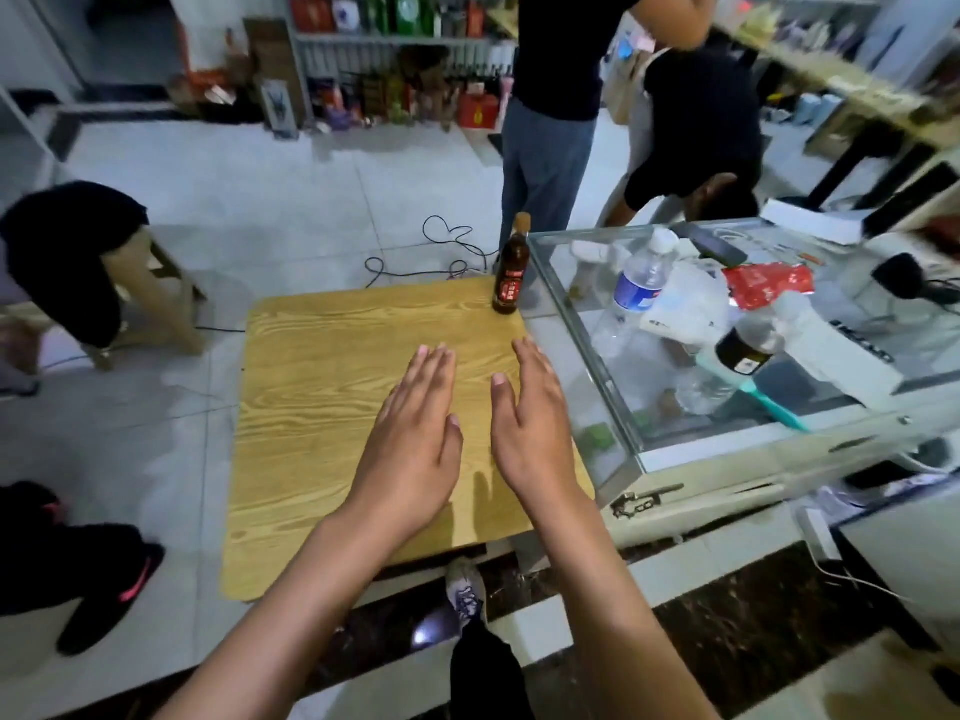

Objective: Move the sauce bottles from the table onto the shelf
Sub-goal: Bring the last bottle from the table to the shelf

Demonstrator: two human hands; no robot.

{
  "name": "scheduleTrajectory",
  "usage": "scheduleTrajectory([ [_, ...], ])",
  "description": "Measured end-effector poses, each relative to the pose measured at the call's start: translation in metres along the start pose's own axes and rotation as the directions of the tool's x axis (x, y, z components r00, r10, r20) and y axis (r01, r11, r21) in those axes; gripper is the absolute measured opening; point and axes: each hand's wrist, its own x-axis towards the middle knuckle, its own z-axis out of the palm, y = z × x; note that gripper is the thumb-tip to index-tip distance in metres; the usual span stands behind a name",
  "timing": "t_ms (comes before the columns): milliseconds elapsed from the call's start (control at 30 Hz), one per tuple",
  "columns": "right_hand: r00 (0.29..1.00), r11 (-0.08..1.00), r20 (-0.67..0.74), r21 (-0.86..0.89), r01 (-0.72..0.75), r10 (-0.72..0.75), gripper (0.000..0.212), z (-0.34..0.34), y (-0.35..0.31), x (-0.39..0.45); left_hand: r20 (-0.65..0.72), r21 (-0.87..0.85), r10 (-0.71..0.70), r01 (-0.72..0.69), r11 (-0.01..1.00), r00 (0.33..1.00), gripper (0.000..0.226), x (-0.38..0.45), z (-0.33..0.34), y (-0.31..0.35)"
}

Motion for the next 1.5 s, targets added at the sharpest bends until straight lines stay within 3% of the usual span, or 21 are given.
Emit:
scheduleTrajectory([
  [333,0.992,0.966,0.024,0.226,-0.127,0.125,0.049,0.034,0.067,0.225,0.033,0.054,-0.215,0.213,0.976,0.976,0.067,0.162,0.041,-0.002],
  [433,0.967,0.913,0.064,0.319,-0.253,0.245,0.044,0.053,0.071,0.291,0.032,0.052,-0.227,0.225,0.973,0.973,0.066,0.197,0.052,-0.010],
  [500,0.935,0.867,0.072,0.355,-0.349,0.347,0.040,0.066,0.074,0.329,0.044,-0.005,-0.270,0.270,0.963,0.962,0.065,0.217,0.060,-0.014],
  [600,0.910,0.819,0.020,0.427,-0.383,0.415,0.046,0.081,0.078,0.370,0.058,-0.120,-0.343,0.348,0.930,0.938,0.065,0.245,0.069,-0.017],
  [667,0.896,0.819,-0.001,0.405,-0.406,0.445,0.059,0.086,0.085,0.391,0.052,-0.148,-0.346,0.350,0.925,0.937,0.066,0.260,0.071,-0.017],
  [733,0.893,0.863,0.006,0.255,-0.437,0.451,0.073,0.092,0.095,0.407,0.042,-0.167,-0.348,0.349,0.922,0.937,0.067,0.273,0.071,-0.021],
  [800,0.915,0.904,0.040,0.142,-0.404,0.402,0.070,0.099,0.103,0.417,0.032,-0.175,-0.355,0.355,0.918,0.934,0.068,0.279,0.069,-0.025],
  [867,0.931,0.925,0.049,0.108,-0.365,0.362,0.053,0.105,0.111,0.423,0.029,-0.168,-0.346,0.346,0.923,0.938,0.068,0.282,0.067,-0.028],
  [1000,0.922,0.900,0.037,0.204,-0.384,0.385,0.021,0.107,0.125,0.424,0.052,-0.142,-0.332,0.336,0.931,0.942,0.069,0.281,0.062,-0.034],
  [1167,0.966,0.932,-0.001,0.265,-0.249,0.259,0.013,0.108,0.140,0.393,0.081,-0.085,-0.337,0.343,0.935,0.938,0.070,0.272,0.059,-0.048],
  [1367,0.995,0.992,0.031,0.078,-0.099,0.097,0.021,0.109,0.145,0.332,0.064,-0.085,-0.302,0.307,0.948,0.951,0.069,0.250,0.054,-0.048],
  [1500,0.988,0.986,0.035,0.067,-0.150,0.148,0.021,0.087,0.145,0.302,0.114,-0.136,-0.285,0.299,0.945,0.952,0.068,0.233,0.049,-0.042],
])
